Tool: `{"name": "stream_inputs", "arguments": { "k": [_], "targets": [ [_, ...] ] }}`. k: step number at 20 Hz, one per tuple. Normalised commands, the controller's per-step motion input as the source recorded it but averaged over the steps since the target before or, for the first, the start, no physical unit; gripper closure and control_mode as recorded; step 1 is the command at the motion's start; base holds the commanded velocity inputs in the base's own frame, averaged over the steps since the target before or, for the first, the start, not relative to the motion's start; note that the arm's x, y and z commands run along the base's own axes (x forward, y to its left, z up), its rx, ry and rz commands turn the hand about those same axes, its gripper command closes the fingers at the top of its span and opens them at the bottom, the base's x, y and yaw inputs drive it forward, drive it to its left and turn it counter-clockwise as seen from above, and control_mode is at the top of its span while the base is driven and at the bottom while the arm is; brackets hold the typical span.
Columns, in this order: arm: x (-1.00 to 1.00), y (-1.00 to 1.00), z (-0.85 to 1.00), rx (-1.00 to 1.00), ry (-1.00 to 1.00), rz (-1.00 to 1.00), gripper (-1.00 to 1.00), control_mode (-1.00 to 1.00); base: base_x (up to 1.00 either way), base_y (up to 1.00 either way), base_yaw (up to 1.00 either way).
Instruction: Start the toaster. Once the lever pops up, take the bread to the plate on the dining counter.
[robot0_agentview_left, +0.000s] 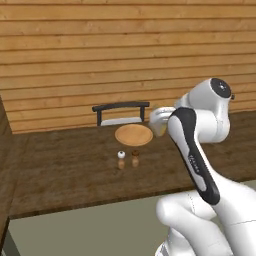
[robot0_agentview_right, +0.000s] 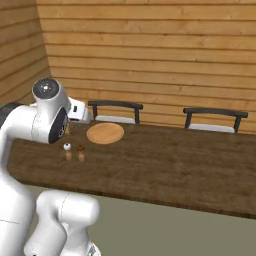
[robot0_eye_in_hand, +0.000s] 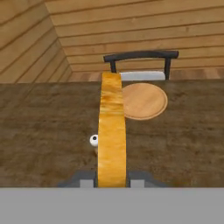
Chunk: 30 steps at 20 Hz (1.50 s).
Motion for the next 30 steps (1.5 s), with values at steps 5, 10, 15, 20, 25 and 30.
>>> {"name": "stream_inputs", "arguments": {
  "k": [5,10,15,20,25,30],
  "targets": [
    [0.25,0.01,-0.43,0.15,0.04,0.00,1.00,-1.00,0.00,0.00,0.00],
    [0.61,0.00,-0.05,0.03,0.01,0.00,1.00,-1.00,0.00,0.00,0.00],
    [0.69,0.00,-0.08,-0.02,0.04,0.00,1.00,-1.00,0.00,0.00,0.00],
    [0.53,0.00,-0.38,-0.02,0.10,0.00,1.00,-1.00,0.00,0.00,0.00],
    [0.52,0.01,-0.53,0.00,0.11,0.00,1.00,-1.00,0.00,0.00,0.00],
    [0.62,0.11,-0.33,0.00,0.07,0.00,1.00,-1.00,0.00,0.00,0.00]
  ]
}}
